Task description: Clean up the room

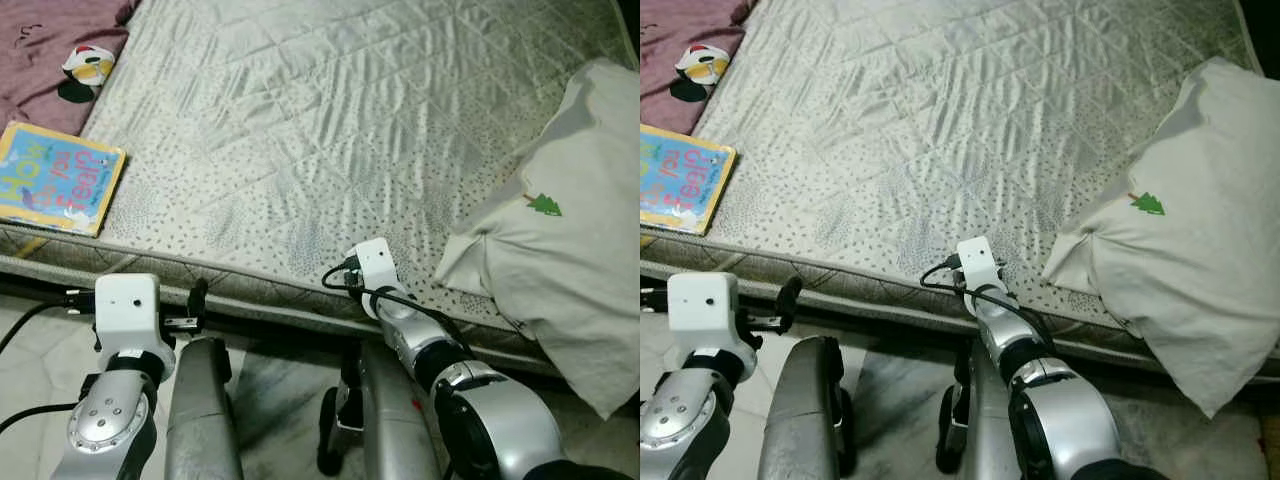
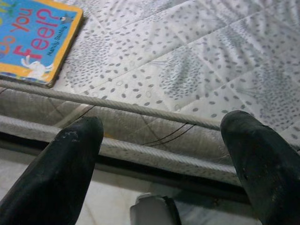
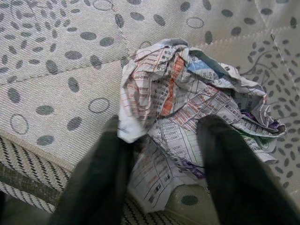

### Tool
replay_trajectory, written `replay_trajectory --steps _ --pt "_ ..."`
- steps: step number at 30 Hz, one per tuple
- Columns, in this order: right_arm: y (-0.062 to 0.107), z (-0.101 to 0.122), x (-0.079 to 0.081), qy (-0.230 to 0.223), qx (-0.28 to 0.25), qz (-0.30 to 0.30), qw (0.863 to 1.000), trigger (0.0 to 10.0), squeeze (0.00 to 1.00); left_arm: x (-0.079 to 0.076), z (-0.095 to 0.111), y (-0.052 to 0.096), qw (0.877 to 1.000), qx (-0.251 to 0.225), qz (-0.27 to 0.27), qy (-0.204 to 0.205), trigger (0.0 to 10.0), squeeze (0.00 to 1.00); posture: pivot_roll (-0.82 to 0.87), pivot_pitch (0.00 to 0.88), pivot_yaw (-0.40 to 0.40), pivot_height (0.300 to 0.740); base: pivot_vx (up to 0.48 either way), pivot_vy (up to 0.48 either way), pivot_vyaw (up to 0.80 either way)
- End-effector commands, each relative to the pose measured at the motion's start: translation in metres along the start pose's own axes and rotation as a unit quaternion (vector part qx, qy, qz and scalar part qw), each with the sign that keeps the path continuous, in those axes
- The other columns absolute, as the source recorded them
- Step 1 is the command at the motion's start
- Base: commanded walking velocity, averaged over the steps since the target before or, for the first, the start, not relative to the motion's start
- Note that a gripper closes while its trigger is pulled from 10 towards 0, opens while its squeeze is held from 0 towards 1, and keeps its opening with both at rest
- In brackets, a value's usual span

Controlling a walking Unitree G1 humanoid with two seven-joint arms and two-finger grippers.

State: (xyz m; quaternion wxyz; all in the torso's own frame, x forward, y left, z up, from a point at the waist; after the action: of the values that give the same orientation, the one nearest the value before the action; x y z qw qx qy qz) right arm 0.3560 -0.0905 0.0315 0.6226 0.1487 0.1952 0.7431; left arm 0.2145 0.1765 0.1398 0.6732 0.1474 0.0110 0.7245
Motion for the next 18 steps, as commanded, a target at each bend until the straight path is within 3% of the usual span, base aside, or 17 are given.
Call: replay_trajectory --steps 1,7,11,18 --pt "0.002 -0.019 -0.002 -0.017 0.036 0.000 0.999 0.0 0.00 -0.002 -0.003 0.000 1.000 0.005 0.003 0.001 10.0 0.00 0.17 0.309 -0.161 0.611 0.000 0.000 0.00" --pt "0.003 -0.021 -0.002 -0.024 0.041 0.003 0.999 0.0 0.00 -0.008 -0.003 0.000 0.999 0.003 -0.030 0.020 10.0 0.00 0.17 0.305 -0.165 0.611 0.000 0.000 0.00" --pt "0.002 -0.019 0.000 -0.028 0.040 0.006 0.999 0.0 0.00 -0.026 -0.001 0.000 0.995 0.000 -0.096 0.032 10.0 0.00 0.17 0.290 -0.165 0.611 0.000 0.000 0.00" --pt "0.000 -0.009 0.001 -0.034 0.028 0.011 0.999 0.0 0.00 -0.032 -0.002 -0.006 0.994 0.000 -0.111 0.022 10.0 0.00 0.17 0.256 -0.159 0.611 0.000 0.000 0.00"
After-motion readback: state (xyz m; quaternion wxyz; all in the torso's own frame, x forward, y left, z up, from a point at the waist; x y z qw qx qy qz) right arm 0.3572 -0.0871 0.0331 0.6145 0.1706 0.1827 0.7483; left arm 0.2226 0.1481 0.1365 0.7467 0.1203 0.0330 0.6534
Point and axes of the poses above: a point about 5 cm out from each wrist's last joint towards the gripper, its own y axis pointing back from the gripper into the wrist, its own z axis along the axis of the wrist's last joint, x = y × z, the point moved 2 cm from there along -y, pointing out of the wrist towards the gripper, and after that the axes turned 8 degrees about -y, right-handed, at the moved point
